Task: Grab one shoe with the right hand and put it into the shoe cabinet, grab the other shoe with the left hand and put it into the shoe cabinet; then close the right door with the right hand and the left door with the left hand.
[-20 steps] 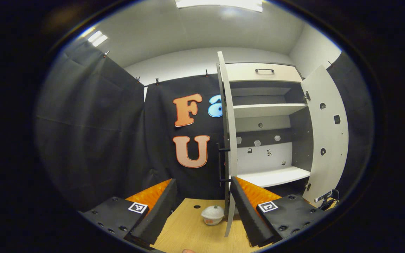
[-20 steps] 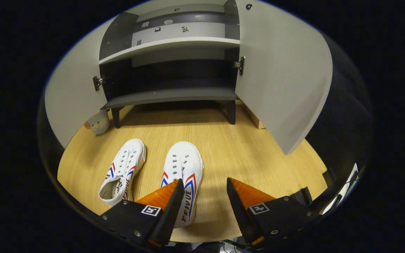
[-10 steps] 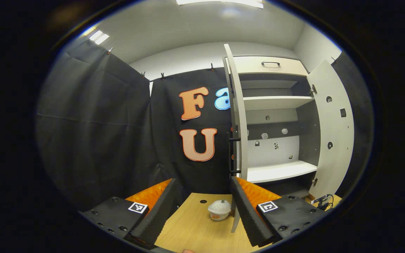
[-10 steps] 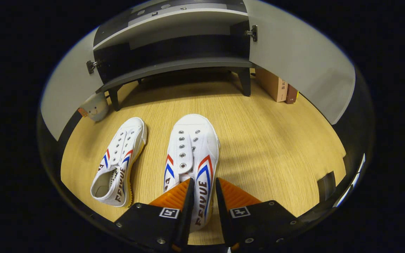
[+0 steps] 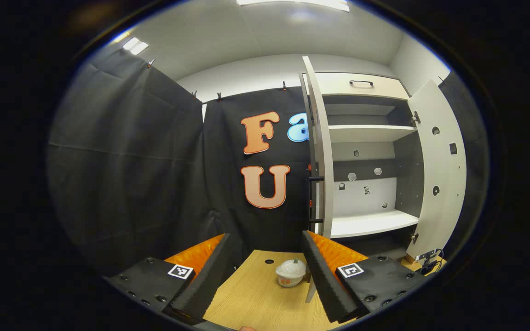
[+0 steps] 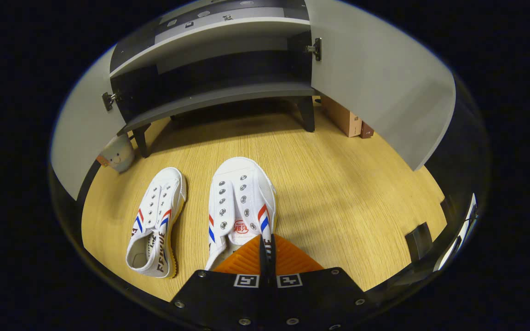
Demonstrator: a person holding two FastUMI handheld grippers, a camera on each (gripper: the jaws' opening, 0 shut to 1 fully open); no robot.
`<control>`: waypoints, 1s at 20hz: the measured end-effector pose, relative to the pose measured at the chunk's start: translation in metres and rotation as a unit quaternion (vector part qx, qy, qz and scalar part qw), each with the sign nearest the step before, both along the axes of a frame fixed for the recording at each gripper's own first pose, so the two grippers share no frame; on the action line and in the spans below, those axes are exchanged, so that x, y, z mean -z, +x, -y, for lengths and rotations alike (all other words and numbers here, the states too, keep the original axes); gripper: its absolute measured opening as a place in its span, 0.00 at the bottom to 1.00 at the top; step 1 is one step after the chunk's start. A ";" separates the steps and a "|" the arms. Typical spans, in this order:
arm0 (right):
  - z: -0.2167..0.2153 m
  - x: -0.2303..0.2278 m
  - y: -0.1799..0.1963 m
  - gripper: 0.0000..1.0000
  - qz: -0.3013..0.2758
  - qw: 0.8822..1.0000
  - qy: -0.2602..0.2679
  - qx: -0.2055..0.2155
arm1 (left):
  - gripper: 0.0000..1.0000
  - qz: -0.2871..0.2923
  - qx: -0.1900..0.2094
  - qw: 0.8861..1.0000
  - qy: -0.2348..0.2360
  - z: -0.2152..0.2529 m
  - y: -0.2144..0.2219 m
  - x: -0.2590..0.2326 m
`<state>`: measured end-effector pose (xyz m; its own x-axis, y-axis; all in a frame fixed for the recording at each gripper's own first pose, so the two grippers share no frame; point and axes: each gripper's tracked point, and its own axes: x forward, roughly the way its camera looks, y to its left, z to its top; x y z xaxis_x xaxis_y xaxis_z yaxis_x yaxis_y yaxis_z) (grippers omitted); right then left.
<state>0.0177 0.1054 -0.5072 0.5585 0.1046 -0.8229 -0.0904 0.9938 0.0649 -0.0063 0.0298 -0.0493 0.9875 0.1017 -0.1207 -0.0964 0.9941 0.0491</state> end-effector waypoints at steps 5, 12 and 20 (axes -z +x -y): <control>-0.005 -0.045 0.015 0.00 0.022 1.000 0.016 0.002 | 0.98 0.005 0.014 1.000 -0.005 0.005 -0.001 0.001; -0.030 -0.150 0.047 0.00 0.072 0.996 0.055 -0.002 | 0.98 0.013 0.025 1.000 -0.008 0.004 -0.001 0.000; -0.039 -0.265 0.060 0.00 0.134 0.987 0.093 -0.008 | 0.98 0.020 0.029 0.999 -0.003 -0.003 -0.002 0.000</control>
<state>0.0781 0.1447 -0.2421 0.7502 0.2503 -0.6120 -0.1448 0.9653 0.2173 -0.0084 0.0331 -0.0492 0.9957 0.0437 -0.0815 -0.0405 0.9984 0.0400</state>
